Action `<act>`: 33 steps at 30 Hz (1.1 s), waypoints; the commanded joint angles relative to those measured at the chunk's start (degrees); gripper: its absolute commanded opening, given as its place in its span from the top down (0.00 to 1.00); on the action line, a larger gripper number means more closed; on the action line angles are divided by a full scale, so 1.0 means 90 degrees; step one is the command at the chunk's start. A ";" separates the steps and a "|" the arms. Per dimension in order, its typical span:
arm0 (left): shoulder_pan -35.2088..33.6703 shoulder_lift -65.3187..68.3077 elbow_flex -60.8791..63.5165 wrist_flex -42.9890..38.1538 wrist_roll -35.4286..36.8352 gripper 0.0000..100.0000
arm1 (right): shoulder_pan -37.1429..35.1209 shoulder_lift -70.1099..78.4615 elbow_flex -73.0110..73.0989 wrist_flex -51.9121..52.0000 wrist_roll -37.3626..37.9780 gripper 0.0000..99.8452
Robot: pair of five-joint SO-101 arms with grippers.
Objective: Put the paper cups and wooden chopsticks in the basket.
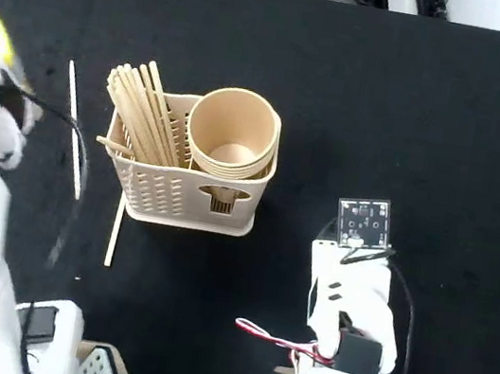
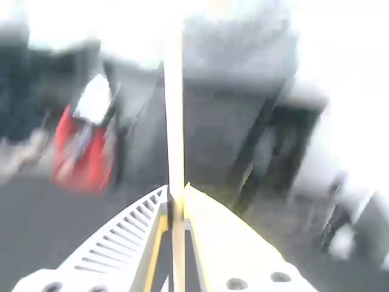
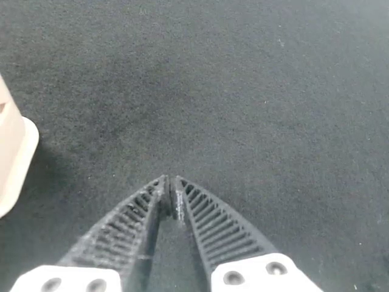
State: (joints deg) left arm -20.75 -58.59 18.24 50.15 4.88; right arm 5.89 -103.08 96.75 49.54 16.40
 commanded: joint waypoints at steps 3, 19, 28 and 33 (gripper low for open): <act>0.1656 -0.1377 0.2554 -0.3731 0.0664 0.97 | 0.0098 -0.0024 -0.0005 0.0010 0.0020 0.97; 0.2437 -0.1475 0.4821 -0.3731 0.1299 0.94 | 0.0098 -0.0024 -0.0005 0.0010 0.0244 0.98; 0.2222 -0.1465 0.2554 0.0088 0.1299 0.79 | 0.0098 -0.0024 -0.0005 0.0010 0.0244 0.98; 0.0777 -0.1221 0.1929 0.0527 0.1612 0.79 | 0.0098 -0.0024 -0.0005 0.0078 0.0254 0.98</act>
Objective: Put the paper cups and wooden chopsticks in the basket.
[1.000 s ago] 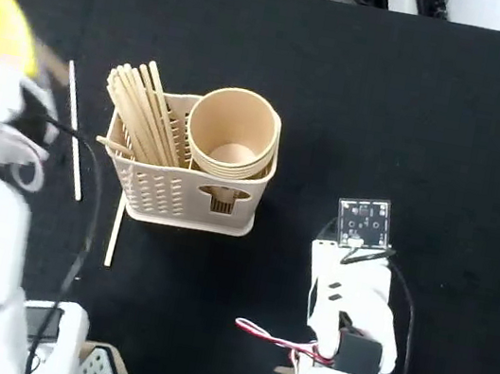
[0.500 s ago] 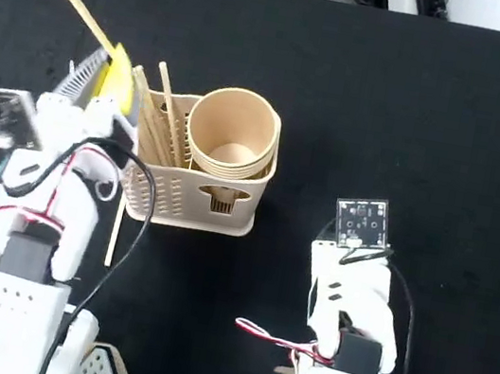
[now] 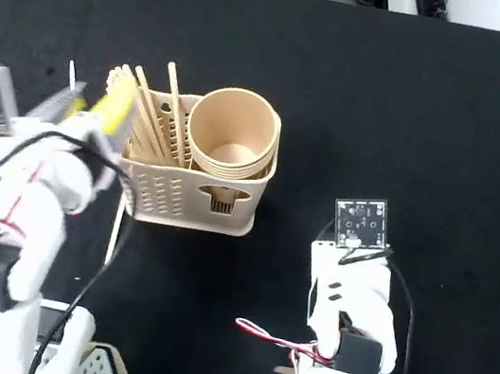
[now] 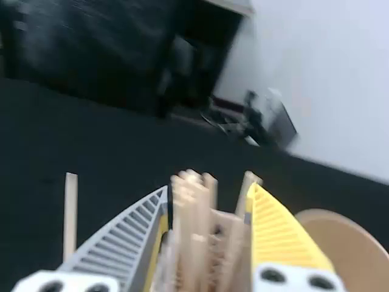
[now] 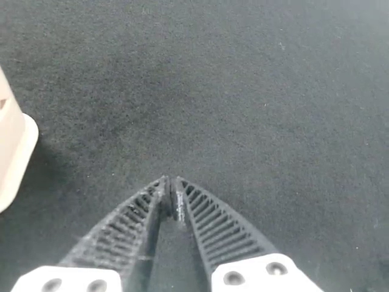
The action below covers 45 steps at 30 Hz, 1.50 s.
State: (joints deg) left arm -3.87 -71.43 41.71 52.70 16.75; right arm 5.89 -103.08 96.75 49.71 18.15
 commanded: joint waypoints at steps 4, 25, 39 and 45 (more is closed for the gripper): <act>-0.1910 0.1260 -0.0864 0.0234 0.0713 0.79 | 0.0078 -0.0024 -0.0005 0.0059 0.0078 0.98; -0.1861 1.1458 -0.6598 0.1309 -0.0567 0.84 | 0.0088 -0.0024 -0.0005 0.0068 0.0078 0.97; -0.1949 1.5404 -1.2684 0.4669 -0.0606 0.97 | 0.0088 -0.0024 -0.0005 0.0068 0.0078 0.97; -0.2056 1.6283 -1.4930 0.5382 -0.0371 0.97 | 0.0088 -0.0024 -0.0005 0.0059 0.0078 0.97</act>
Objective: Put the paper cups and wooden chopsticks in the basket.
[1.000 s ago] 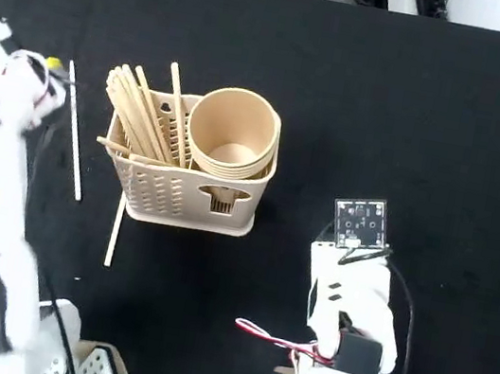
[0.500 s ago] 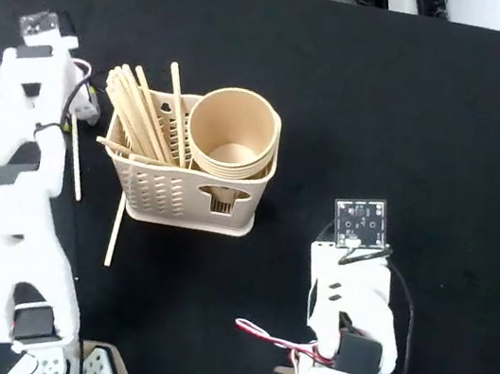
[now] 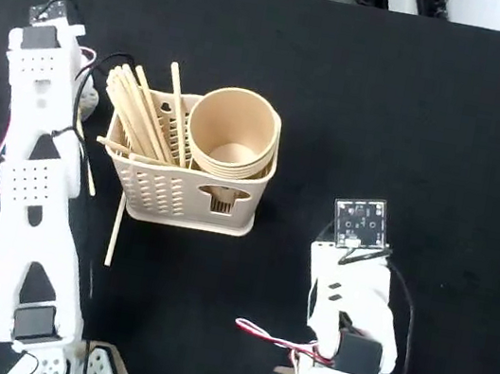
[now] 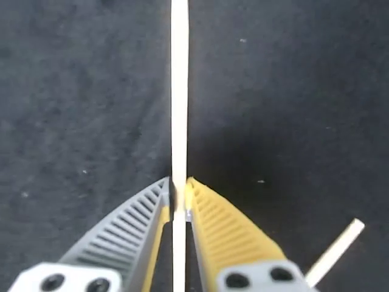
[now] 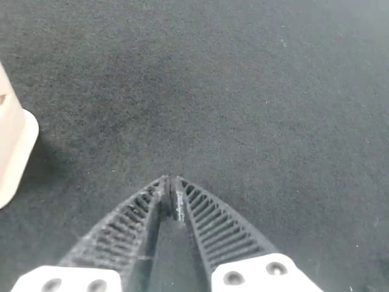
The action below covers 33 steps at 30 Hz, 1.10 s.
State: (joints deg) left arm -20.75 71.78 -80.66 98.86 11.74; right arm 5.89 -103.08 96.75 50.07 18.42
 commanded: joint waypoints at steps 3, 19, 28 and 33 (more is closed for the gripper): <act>-0.0278 0.0410 -0.1441 0.0264 0.0195 0.97 | 0.0088 -0.0024 -0.0005 0.0010 0.0049 0.97; 0.0327 -0.4728 0.5768 -0.1123 0.0244 0.97 | 0.0078 -0.0024 -0.0005 0.0010 0.0049 0.97; 0.0269 -0.8899 1.0838 -0.4962 0.0606 0.97 | 0.0078 -0.0024 -0.0005 0.0020 0.0049 0.97; 0.0181 -1.1389 1.3739 -0.7805 0.1182 0.97 | 0.0068 -0.0024 -0.0005 0.0020 0.0049 0.97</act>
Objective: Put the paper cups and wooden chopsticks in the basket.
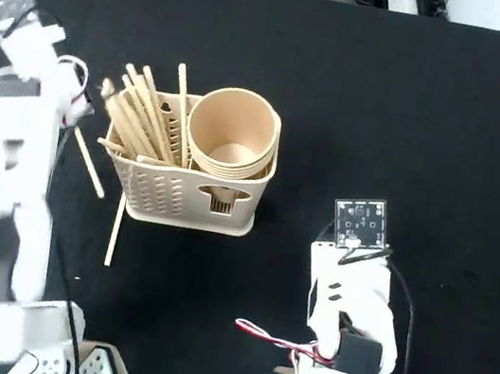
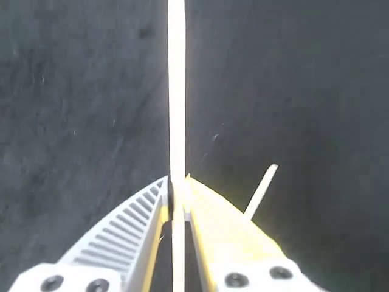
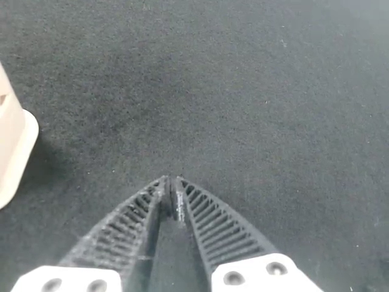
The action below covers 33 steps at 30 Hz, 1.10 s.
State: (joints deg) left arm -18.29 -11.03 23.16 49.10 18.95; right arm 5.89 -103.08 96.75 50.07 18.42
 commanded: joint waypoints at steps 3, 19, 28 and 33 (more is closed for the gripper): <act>-0.0112 -0.3810 0.3961 -0.4269 0.0381 0.97 | 0.0068 -0.0024 -0.0005 0.0020 0.0049 0.97; -0.0962 -0.9944 0.4674 -0.3536 0.1162 0.97 | 0.0078 -0.0024 -0.0005 0.0020 0.0049 0.97; -0.0757 -1.0217 0.4381 -0.3194 0.1338 0.97 | 0.0068 -0.0024 -0.0005 0.0020 0.0049 0.97; 0.0532 -1.0159 0.4391 -0.3360 0.1221 0.97 | 0.0078 -0.0024 -0.0005 0.0020 0.0049 0.97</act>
State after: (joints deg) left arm -21.63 -102.81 65.27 20.00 30.64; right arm 5.89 -103.08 96.75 50.07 18.42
